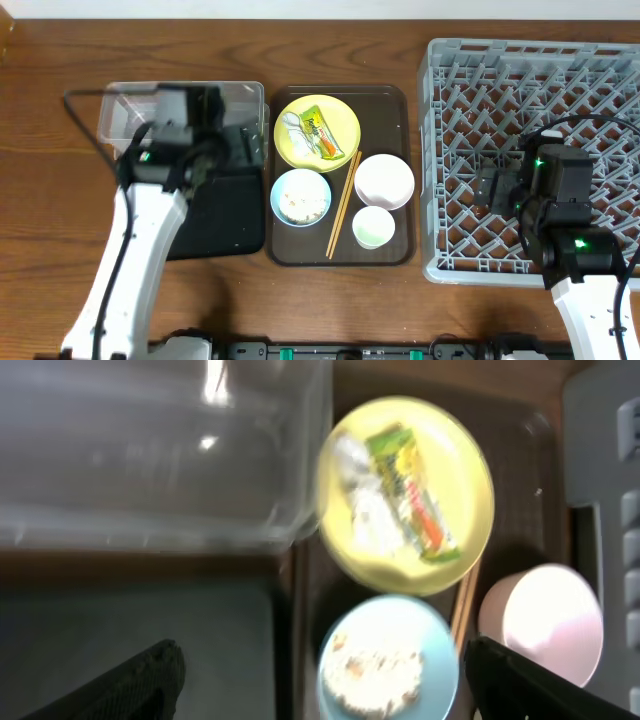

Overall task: Sort waste into correct bins and load items into the dishwasher rack
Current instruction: 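Reach the left gripper to the yellow plate and grasp the white tissue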

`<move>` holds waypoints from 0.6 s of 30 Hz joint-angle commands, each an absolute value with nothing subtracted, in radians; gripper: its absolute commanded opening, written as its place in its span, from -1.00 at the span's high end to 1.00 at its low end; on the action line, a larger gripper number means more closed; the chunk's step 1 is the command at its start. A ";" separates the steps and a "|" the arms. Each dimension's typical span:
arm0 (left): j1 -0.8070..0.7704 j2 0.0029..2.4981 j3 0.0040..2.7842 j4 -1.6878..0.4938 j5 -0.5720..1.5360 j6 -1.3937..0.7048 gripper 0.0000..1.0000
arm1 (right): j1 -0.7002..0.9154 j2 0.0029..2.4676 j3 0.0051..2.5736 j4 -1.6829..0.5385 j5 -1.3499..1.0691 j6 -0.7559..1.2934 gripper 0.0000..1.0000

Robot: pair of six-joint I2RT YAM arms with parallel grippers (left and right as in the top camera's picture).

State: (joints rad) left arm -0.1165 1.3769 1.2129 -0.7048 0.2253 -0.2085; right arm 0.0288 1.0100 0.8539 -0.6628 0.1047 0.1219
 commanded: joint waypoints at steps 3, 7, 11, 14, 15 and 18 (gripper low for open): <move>-0.215 1.528 1.322 -0.638 0.163 -0.227 -0.83 | 0.036 1.008 0.876 -0.662 0.100 0.119 -0.99; -0.271 1.638 1.322 -0.564 0.154 -0.252 -0.81 | 0.036 1.008 0.876 -0.662 0.100 0.119 -0.99; -0.317 1.741 1.322 -0.519 0.103 -0.268 -0.75 | 0.036 1.008 0.876 -0.663 0.100 0.119 -0.99; -0.347 1.805 1.322 -0.486 0.088 -0.267 -0.75 | 0.036 1.008 0.876 -0.663 0.100 0.118 -0.99; -0.354 1.822 1.322 -0.479 0.076 -0.268 -0.75 | 0.036 1.008 0.876 -0.663 0.100 0.118 -0.98; -0.368 1.867 1.322 -0.461 0.021 -0.268 -0.73 | 0.036 1.008 0.876 -0.663 0.100 0.118 -0.99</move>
